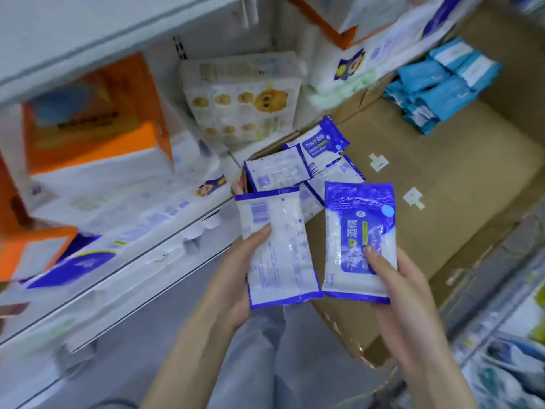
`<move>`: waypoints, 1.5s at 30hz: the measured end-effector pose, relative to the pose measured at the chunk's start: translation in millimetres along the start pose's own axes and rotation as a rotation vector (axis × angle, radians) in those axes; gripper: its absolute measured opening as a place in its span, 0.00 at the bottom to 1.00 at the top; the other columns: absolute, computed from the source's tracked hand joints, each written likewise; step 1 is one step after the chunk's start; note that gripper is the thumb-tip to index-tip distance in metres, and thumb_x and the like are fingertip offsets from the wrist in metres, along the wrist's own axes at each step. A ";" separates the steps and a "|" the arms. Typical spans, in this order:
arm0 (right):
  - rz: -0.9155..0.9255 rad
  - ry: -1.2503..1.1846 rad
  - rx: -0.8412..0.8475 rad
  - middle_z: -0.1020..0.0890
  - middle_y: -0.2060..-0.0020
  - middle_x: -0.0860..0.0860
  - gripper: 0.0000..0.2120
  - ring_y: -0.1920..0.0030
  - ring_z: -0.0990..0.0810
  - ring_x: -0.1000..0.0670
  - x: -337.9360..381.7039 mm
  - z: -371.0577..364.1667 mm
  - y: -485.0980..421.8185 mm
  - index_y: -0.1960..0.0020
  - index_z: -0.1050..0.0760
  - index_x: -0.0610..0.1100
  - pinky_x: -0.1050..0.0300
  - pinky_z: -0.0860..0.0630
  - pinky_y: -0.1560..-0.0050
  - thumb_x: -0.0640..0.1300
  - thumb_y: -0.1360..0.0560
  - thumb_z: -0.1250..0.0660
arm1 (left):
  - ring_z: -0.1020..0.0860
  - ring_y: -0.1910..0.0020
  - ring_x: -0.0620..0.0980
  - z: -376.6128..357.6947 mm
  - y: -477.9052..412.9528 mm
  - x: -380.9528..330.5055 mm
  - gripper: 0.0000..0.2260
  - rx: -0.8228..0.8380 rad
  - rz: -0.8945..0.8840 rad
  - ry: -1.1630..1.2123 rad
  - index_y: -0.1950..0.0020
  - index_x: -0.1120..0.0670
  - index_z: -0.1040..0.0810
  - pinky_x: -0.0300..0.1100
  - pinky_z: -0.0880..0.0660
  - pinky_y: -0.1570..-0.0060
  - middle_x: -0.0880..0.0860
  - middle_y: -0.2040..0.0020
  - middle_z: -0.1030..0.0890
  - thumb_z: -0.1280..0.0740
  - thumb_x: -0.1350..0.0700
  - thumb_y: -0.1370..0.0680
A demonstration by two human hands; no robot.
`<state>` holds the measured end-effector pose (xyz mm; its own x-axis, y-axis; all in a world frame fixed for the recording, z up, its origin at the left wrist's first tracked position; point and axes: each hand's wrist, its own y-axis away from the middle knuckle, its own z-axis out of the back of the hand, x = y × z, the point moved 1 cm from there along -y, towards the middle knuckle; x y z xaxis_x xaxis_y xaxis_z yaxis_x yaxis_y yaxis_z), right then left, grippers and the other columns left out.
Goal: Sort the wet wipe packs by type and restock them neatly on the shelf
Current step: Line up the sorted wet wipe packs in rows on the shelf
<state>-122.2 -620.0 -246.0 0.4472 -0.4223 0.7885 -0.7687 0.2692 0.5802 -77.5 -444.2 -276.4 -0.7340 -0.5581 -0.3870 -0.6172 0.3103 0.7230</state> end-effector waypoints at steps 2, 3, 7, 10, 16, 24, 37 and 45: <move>0.017 -0.008 0.048 0.14 0.53 0.47 0.11 0.58 0.15 0.51 5.0 -13.5 32.4 0.43 0.23 0.41 0.60 0.20 0.65 0.39 0.24 0.37 | 0.22 0.40 0.62 8.9 34.2 -1.9 0.21 0.075 -0.013 0.036 0.34 0.58 0.26 0.63 0.26 0.44 0.62 0.40 0.21 0.35 0.56 0.26; 0.027 0.001 0.077 0.14 0.53 0.48 0.11 0.58 0.16 0.52 7.7 -21.6 47.1 0.43 0.23 0.42 0.60 0.21 0.66 0.39 0.24 0.38 | 0.24 0.38 0.62 12.6 52.9 -5.0 0.21 0.114 -0.028 0.069 0.32 0.60 0.27 0.62 0.28 0.42 0.63 0.38 0.22 0.38 0.56 0.24; 0.048 0.112 0.219 0.15 0.52 0.47 0.11 0.56 0.16 0.49 12.4 -61.7 97.1 0.44 0.22 0.43 0.54 0.21 0.58 0.39 0.23 0.38 | 0.19 0.45 0.58 35.7 127.3 -20.6 0.19 0.219 -0.151 0.204 0.44 0.59 0.18 0.58 0.25 0.45 0.60 0.43 0.19 0.44 0.54 0.23; 0.041 0.144 0.327 0.15 0.49 0.44 0.11 0.50 0.16 0.44 6.0 -99.9 129.8 0.43 0.22 0.41 0.48 0.21 0.49 0.37 0.24 0.37 | 0.20 0.43 0.58 64.2 178.2 -32.0 0.20 0.198 -0.257 0.207 0.42 0.57 0.18 0.56 0.24 0.43 0.60 0.40 0.20 0.40 0.47 0.24; 0.044 0.212 0.508 0.14 0.54 0.44 0.09 0.59 0.15 0.49 -11.3 -192.5 185.3 0.46 0.21 0.39 0.60 0.20 0.65 0.34 0.25 0.35 | 0.21 0.59 0.53 134.3 259.1 -71.8 0.36 0.072 -0.468 0.202 0.30 0.57 0.29 0.46 0.23 0.58 0.59 0.50 0.21 0.35 0.33 0.29; 0.145 0.253 0.681 0.15 0.53 0.45 0.25 0.56 0.15 0.47 -56.2 -365.4 237.6 0.39 0.28 0.42 0.56 0.20 0.65 0.32 0.35 0.29 | 0.30 0.79 0.44 254.5 346.8 -161.5 0.22 -0.185 -0.672 0.333 0.63 0.56 0.21 0.35 0.34 0.73 0.50 0.74 0.26 0.44 0.41 0.24; 0.105 0.176 0.570 0.15 0.56 0.45 0.12 0.61 0.17 0.49 -133.1 -545.0 293.5 0.43 0.22 0.40 0.54 0.22 0.62 0.42 0.25 0.33 | 0.17 0.57 0.48 429.8 445.3 -290.3 0.09 -0.632 -0.947 0.157 0.42 0.54 0.22 0.42 0.20 0.62 0.53 0.51 0.15 0.35 0.57 0.22; 0.167 0.143 0.494 0.16 0.49 0.42 0.17 0.49 0.16 0.44 -141.8 -565.4 265.6 0.40 0.25 0.38 0.51 0.18 0.51 0.33 0.28 0.31 | 0.18 0.47 0.56 449.5 438.0 -301.2 0.17 -0.626 -0.988 0.234 0.37 0.61 0.25 0.45 0.19 0.55 0.59 0.46 0.17 0.32 0.67 0.26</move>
<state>-131.3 0.8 -88.2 0.3320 -0.2774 0.9016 -0.9427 -0.1312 0.3068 -254.2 205.8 -100.4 0.0906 -0.4916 -0.8661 -0.5926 -0.7256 0.3499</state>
